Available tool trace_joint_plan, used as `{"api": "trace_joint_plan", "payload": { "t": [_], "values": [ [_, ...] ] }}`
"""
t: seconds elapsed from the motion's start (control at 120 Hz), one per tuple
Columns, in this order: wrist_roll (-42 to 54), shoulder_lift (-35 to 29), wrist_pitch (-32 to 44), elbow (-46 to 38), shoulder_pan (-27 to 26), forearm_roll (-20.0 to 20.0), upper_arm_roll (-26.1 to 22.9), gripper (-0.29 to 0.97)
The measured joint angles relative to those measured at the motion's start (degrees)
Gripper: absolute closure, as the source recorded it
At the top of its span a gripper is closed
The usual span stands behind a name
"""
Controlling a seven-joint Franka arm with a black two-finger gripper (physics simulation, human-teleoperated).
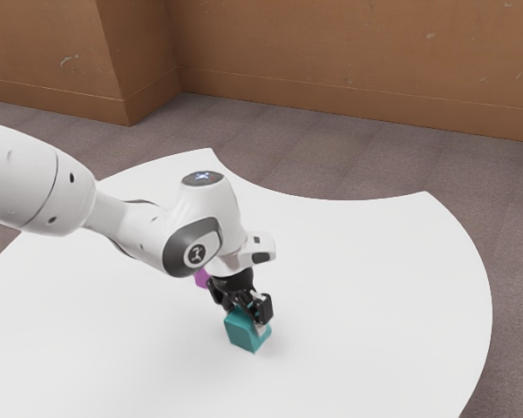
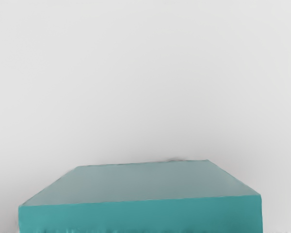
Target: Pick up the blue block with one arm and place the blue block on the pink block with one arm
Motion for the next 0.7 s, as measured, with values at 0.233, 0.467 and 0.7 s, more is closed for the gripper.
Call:
{"api": "trace_joint_plan", "payload": {
  "t": [0.233,0.467,0.7],
  "values": [
    [-0.2,-8.5,-4.6,-0.1,0.0,0.2,4.2,0.30],
    [-0.2,-12.2,-9.3,1.3,0.5,2.1,9.5,0.30],
    [0.2,-8.4,-10.8,5.6,0.3,3.9,12.2,0.31]
  ]
}}
